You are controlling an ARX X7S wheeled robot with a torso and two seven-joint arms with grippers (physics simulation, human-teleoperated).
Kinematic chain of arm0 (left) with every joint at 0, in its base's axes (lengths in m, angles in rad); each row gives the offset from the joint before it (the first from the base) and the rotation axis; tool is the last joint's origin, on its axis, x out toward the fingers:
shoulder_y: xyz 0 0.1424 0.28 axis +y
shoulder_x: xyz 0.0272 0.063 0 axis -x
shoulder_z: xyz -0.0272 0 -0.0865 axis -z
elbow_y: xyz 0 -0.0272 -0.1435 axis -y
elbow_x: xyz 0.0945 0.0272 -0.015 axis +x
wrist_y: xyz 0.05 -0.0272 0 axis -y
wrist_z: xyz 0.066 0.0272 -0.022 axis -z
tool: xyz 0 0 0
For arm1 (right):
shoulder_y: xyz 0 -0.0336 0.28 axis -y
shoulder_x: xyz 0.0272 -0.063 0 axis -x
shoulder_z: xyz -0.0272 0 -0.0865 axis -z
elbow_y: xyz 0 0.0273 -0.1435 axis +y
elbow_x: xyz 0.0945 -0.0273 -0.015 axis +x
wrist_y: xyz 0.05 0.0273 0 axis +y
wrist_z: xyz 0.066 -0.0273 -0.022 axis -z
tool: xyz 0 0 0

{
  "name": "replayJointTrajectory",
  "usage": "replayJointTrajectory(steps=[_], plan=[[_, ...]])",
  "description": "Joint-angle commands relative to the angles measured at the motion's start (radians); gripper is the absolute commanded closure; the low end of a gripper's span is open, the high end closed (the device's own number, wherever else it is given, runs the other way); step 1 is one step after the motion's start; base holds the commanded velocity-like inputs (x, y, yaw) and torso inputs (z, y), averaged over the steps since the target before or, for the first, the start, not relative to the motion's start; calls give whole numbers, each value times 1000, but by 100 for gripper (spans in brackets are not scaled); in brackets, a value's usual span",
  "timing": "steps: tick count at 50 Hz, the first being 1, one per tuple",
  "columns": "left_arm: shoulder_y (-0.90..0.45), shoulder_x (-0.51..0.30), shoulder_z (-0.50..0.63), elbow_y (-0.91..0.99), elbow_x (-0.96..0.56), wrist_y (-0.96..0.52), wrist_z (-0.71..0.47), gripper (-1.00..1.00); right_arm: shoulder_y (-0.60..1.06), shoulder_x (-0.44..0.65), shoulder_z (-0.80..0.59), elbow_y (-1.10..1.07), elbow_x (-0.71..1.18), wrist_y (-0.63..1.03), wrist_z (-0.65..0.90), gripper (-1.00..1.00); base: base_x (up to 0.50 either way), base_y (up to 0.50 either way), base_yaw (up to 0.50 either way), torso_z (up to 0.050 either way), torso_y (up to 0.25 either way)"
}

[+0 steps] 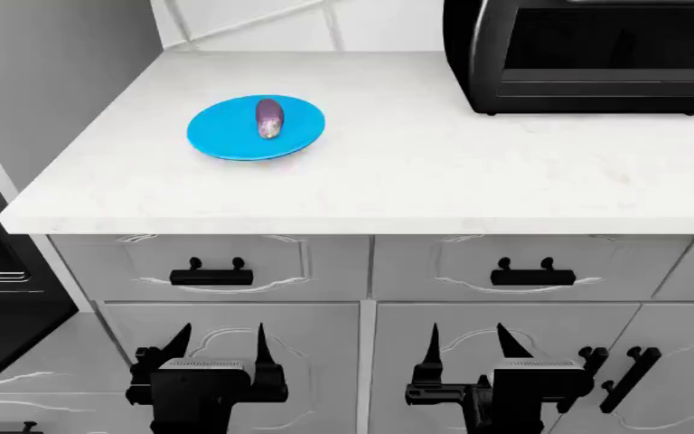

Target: Place the eggplant on the top rack of the oven.

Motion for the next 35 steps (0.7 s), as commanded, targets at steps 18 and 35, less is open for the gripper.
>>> replayJointTrajectory(steps=[18,35], plan=[[-5,-59,78,-40,-22,83,-83,-100,2,55,-59,6,86,-26,62,-100,0,0,0,19,0],[-1,-82,100,-16,-41,74,-115,-100,3,80,-93,-38,79,-1,111,-100,0,0,0,50,0]])
